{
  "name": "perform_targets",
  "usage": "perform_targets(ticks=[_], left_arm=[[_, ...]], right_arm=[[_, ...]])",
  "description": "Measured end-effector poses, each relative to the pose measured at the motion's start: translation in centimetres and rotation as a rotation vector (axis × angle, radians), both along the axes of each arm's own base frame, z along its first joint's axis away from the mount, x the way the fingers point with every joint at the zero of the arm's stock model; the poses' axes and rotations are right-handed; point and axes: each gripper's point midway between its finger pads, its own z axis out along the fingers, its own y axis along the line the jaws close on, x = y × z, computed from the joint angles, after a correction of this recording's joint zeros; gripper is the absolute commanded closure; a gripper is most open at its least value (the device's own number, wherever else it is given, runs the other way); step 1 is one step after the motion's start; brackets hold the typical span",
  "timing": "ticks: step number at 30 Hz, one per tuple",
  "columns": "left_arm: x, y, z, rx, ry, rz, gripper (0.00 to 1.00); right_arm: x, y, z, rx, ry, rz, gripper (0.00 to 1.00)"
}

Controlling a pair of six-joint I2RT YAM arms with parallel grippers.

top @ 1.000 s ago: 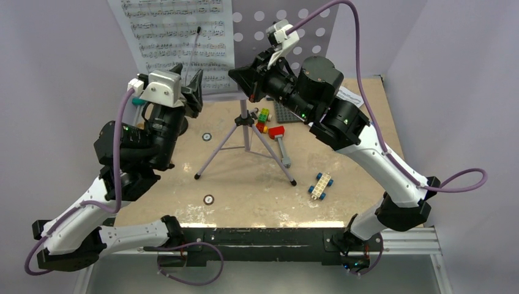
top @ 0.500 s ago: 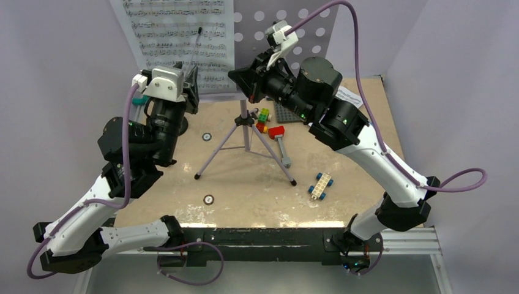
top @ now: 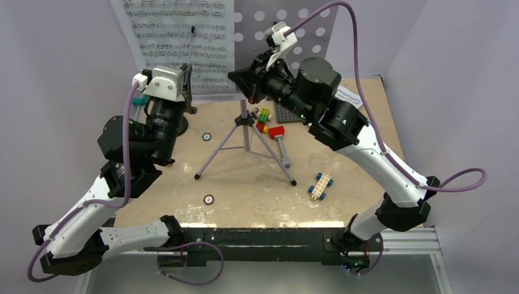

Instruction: Pack up the instrument practice props

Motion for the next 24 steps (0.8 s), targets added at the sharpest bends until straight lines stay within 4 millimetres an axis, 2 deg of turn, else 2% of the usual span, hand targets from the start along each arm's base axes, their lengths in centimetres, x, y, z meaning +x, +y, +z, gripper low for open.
perform_targets(ticks=[8, 14, 18, 24], left_arm=[[-1.7, 0.0, -0.1, -0.014, -0.049, -0.098, 1.0], [-3.0, 0.2, 0.1, -0.02, -0.088, -0.152, 1.0], [-3.0, 0.1, 0.1, -0.017, -0.09, -0.159, 1.0], [-2.7, -0.3, 0.0, -0.011, -0.088, -0.157, 1.0]], right_arm=[[-0.2, -0.3, 0.1, 0.003, -0.002, -0.001, 1.0], [-0.9, -1.4, 0.8, 0.019, -0.013, -0.003, 1.0], [-1.9, -2.9, 1.4, 0.035, -0.023, -0.005, 1.0], [-4.3, -6.5, 2.7, 0.072, -0.051, -0.013, 1.0]])
